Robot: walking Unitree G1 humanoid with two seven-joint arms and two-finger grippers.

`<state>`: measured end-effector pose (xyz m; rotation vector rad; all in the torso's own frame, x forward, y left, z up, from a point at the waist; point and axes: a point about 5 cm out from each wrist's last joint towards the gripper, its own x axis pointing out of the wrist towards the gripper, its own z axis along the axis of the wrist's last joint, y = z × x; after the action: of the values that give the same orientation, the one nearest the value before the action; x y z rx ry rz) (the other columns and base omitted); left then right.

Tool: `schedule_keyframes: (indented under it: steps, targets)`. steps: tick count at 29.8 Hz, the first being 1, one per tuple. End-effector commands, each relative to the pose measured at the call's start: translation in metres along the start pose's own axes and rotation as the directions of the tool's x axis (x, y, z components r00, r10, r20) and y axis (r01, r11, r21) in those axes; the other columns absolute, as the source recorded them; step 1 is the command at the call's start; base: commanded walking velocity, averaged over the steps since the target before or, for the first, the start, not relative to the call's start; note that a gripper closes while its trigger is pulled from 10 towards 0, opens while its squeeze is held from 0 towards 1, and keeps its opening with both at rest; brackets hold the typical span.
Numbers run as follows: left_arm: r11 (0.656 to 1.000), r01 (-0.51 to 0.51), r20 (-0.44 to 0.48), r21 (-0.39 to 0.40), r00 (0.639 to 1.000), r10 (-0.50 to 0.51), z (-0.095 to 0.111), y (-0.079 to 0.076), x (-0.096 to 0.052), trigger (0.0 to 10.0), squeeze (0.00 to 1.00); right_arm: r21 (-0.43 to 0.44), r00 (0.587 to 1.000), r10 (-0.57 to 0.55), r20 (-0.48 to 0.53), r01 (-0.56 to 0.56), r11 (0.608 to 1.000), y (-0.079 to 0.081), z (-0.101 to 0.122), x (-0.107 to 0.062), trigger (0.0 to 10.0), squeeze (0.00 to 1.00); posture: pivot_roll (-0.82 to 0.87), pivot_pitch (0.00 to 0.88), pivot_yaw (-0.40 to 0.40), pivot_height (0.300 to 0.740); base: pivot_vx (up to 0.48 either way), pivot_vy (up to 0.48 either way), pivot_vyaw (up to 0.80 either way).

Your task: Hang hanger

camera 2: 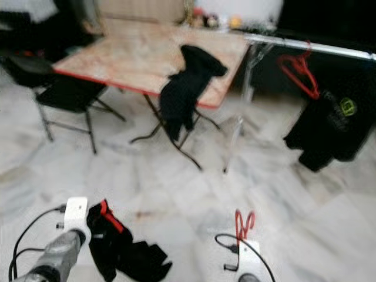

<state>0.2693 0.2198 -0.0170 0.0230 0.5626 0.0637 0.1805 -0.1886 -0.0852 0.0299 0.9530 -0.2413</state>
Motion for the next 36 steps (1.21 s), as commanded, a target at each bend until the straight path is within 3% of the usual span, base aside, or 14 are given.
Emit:
schedule_keyframes:
  steps: [1, 9, 16, 27, 36]
  targets:
    - [1.0, 0.015, 0.024, -0.006, 1.0, -0.015, 0.0035, -0.0042, 0.0009, 10.0, 0.0, 0.035, 1.0, -0.016, -0.02, 0.017, 0.999, -0.0057, -0.007, -0.0009, 10.0, 0.0, 0.04, 0.0, -0.013, 0.74, 0.0, 0.0, 0.0]
    - [1.0, 0.011, 0.018, -0.017, 1.0, -0.01, 0.0012, -0.0067, 0.0007, 10.0, 0.0, 0.038, 1.0, -0.017, -0.016, 0.018, 0.999, -0.0057, -0.0055, -0.0006, 10.0, 0.0, 0.04, 0.0, -0.01, 0.74, 0.0, 0.069, 0.0]
    - [1.0, 0.009, 0.021, -0.01, 1.0, -0.009, 0.0035, -0.0078, 0.0016, 10.0, 0.0, 0.069, 1.0, -0.017, -0.019, 0.018, 0.997, -0.0061, -0.0049, -0.0004, 10.0, 0.0, 0.04, 0.0, -0.011, 0.74, 0.0, 0.429, -0.53]
    - [1.0, 0.007, 0.025, -0.005, 1.0, -0.007, 0.0059, -0.0058, 0.0021, 10.0, 0.0, 0.088, 1.0, -0.015, 0.009, 0.014, 0.996, -0.0022, 0.0001, -0.0001, 10.0, 0.0, 0.05, 0.0, -0.012, 0.74, 0.0, 0.436, 0.0]
    - [1.0, 0.004, 0.032, -0.004, 0.999, -0.004, 0.0082, -0.0043, 0.0025, 10.0, 0.0, 0.085, 1.0, -0.02, 0.021, 0.018, 0.996, -0.0027, 0.0018, 0.0, 10.0, 0.0, 0.05, 0.0, -0.012, 0.74, 0.0, 0.435, -0.66]
